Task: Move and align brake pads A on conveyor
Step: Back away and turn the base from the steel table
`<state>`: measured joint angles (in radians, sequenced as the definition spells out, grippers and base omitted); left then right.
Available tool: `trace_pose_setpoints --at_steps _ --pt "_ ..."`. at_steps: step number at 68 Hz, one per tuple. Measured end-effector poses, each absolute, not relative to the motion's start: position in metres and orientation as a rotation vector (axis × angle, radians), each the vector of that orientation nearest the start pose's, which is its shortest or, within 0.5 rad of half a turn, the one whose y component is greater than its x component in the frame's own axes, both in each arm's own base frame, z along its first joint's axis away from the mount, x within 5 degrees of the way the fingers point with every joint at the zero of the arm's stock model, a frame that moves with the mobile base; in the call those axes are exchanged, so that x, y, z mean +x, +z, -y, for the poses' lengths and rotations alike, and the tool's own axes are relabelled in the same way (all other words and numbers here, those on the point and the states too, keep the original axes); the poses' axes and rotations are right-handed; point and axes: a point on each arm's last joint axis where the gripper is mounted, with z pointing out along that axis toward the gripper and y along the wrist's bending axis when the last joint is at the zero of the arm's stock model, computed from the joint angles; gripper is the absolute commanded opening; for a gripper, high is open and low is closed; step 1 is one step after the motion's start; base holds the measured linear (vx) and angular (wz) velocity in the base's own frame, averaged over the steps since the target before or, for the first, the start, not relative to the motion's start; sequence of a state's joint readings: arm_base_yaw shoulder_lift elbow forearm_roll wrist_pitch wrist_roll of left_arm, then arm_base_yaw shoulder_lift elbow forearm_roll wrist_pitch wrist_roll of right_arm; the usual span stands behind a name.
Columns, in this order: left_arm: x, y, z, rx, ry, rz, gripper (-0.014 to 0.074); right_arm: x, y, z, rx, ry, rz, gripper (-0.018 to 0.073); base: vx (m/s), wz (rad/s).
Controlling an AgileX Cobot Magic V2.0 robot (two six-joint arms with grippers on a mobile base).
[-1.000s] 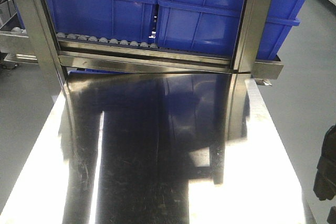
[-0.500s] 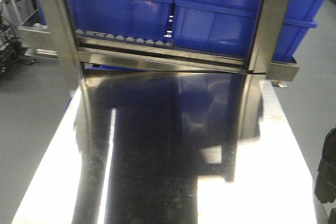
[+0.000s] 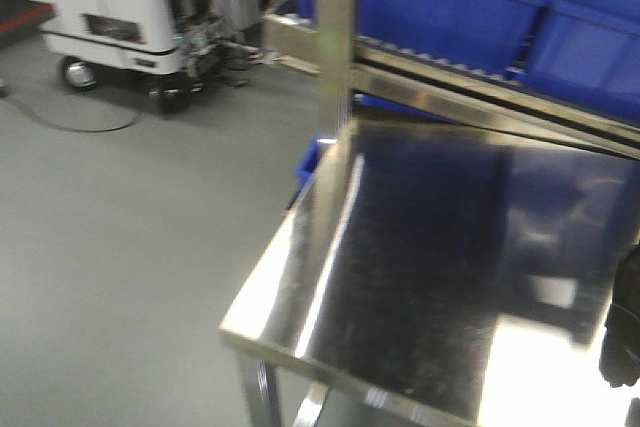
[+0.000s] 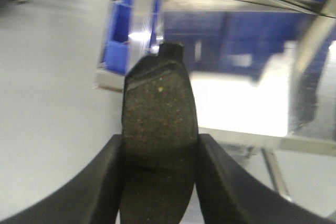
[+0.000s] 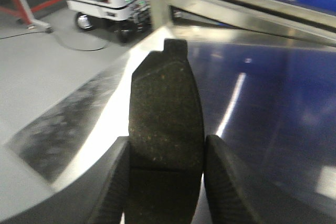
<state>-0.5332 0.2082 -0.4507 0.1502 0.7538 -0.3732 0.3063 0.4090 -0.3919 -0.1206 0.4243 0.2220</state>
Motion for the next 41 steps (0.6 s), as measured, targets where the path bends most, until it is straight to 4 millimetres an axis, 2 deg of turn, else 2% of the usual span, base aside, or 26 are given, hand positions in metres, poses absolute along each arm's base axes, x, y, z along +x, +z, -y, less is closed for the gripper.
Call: trace_pose_setpoints --at_steps 41 --pt "0.0429 0.2839 0.0145 0.204 -0.41 -2.004 -0.0006 0.0873 0.2789 -0.0229 -0.153 0.234 -1.923 -0.0004 -0.19 0.68"
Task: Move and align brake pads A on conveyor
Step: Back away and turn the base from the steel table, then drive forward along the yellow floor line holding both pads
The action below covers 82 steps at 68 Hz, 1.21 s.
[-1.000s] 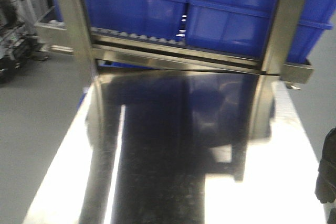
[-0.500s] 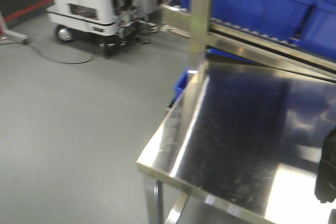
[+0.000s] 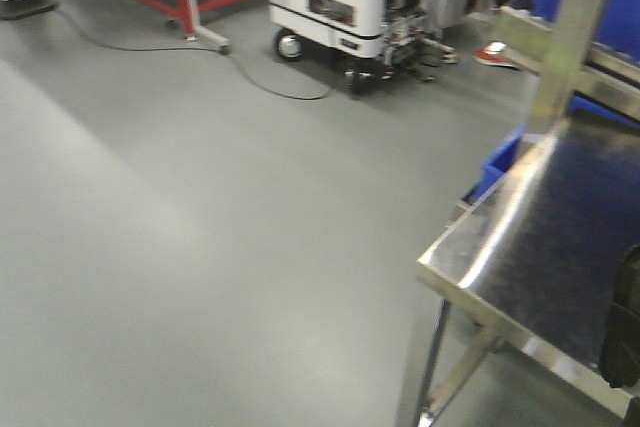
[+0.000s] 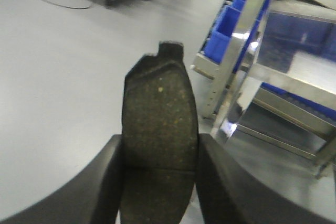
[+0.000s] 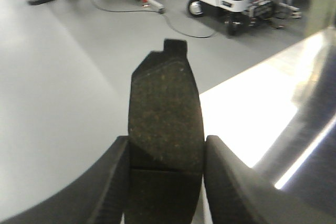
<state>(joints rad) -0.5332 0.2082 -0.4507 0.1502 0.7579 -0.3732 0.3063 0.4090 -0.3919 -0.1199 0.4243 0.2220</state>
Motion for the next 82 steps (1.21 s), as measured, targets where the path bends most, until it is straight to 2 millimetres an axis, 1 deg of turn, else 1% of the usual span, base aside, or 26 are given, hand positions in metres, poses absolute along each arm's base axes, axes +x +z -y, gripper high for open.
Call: trace_pose_setpoints --at_steps 20,58,70,82 --pt "0.0429 0.2839 0.0144 0.204 -0.409 -2.005 -0.0006 0.0873 0.2789 -0.0229 -0.153 0.234 -1.923 -0.0004 -0.17 0.71" --pt "0.0428 0.2835 0.0143 0.204 -0.407 -2.01 -0.0006 0.0873 0.2789 -0.0229 -0.153 0.234 -1.923 -0.0004 -0.1 0.87" --pt "0.0427 0.2833 0.0142 0.204 -0.406 -2.012 -0.0006 0.0873 0.2789 -0.0229 -0.153 0.234 -1.923 -0.0004 -0.04 0.54" --pt "0.0427 0.2832 0.0142 0.204 -0.406 -2.013 -0.0006 0.0873 0.2789 -0.0229 -0.153 0.234 -1.923 -0.0004 0.03 0.25"
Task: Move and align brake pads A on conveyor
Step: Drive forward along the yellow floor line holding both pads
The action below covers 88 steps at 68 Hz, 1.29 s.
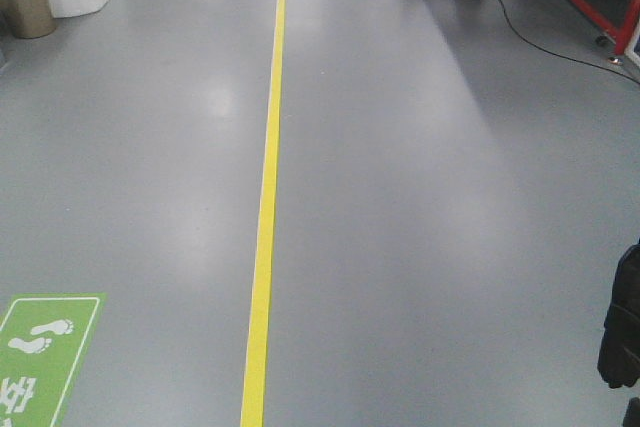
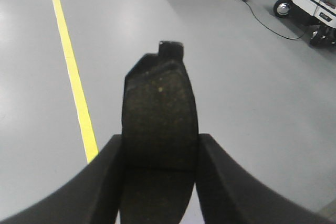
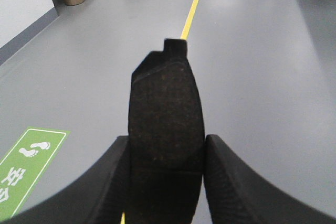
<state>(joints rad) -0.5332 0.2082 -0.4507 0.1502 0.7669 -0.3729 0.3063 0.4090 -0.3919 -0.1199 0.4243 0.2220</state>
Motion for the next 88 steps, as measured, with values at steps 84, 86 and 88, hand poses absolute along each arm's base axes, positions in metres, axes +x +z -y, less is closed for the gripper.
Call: trace_pose_setpoints --at_steps 84,86,88 --pt "0.0422 0.2818 0.0137 0.204 -0.399 -2.03 -0.0006 0.0873 0.2789 -0.0229 -0.153 0.234 -1.923 -0.0004 0.35 0.01" --pt "0.0422 0.2818 0.0137 0.204 -0.399 -2.03 -0.0006 0.0873 0.2789 -0.0229 -0.153 0.234 -1.923 -0.0004 0.56 -0.04" --pt "0.0422 0.2818 0.0137 0.204 -0.399 -2.03 -0.0006 0.0873 0.2789 -0.0229 -0.153 0.234 -1.923 -0.0004 0.56 -0.03"
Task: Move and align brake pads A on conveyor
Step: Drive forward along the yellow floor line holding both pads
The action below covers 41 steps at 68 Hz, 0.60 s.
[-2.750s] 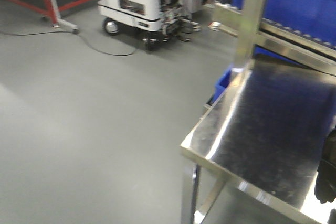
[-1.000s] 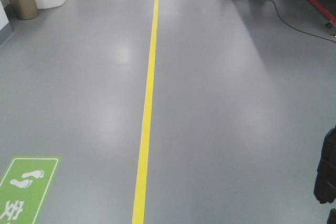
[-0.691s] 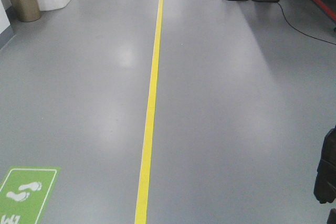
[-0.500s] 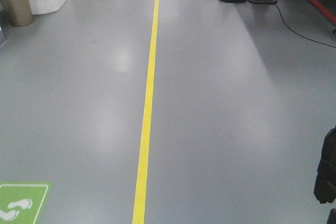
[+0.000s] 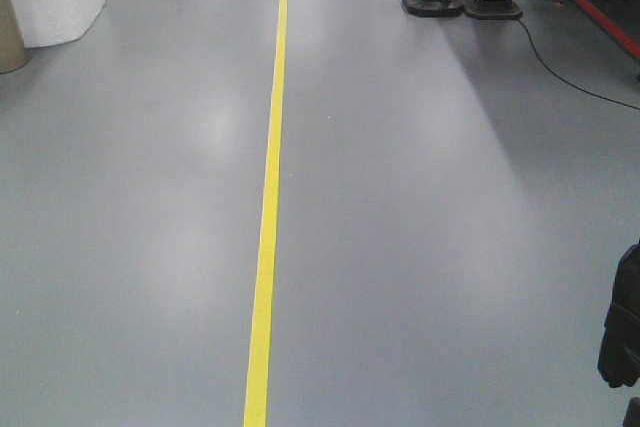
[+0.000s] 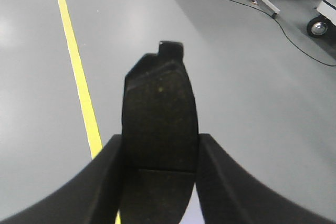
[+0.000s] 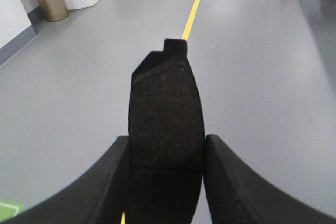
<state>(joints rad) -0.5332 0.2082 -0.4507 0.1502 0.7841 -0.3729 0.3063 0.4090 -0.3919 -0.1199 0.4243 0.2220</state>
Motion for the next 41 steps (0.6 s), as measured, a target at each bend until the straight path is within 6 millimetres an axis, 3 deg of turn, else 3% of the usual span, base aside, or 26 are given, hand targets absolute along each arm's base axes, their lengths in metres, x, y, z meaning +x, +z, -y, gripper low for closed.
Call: trace_pose_setpoints --at_steps 41 --pt "0.0422 0.2818 0.0137 0.204 -0.399 -2.03 -0.0006 0.0873 0.2789 -0.0229 -0.153 0.234 -1.923 -0.0004 0.62 0.02"
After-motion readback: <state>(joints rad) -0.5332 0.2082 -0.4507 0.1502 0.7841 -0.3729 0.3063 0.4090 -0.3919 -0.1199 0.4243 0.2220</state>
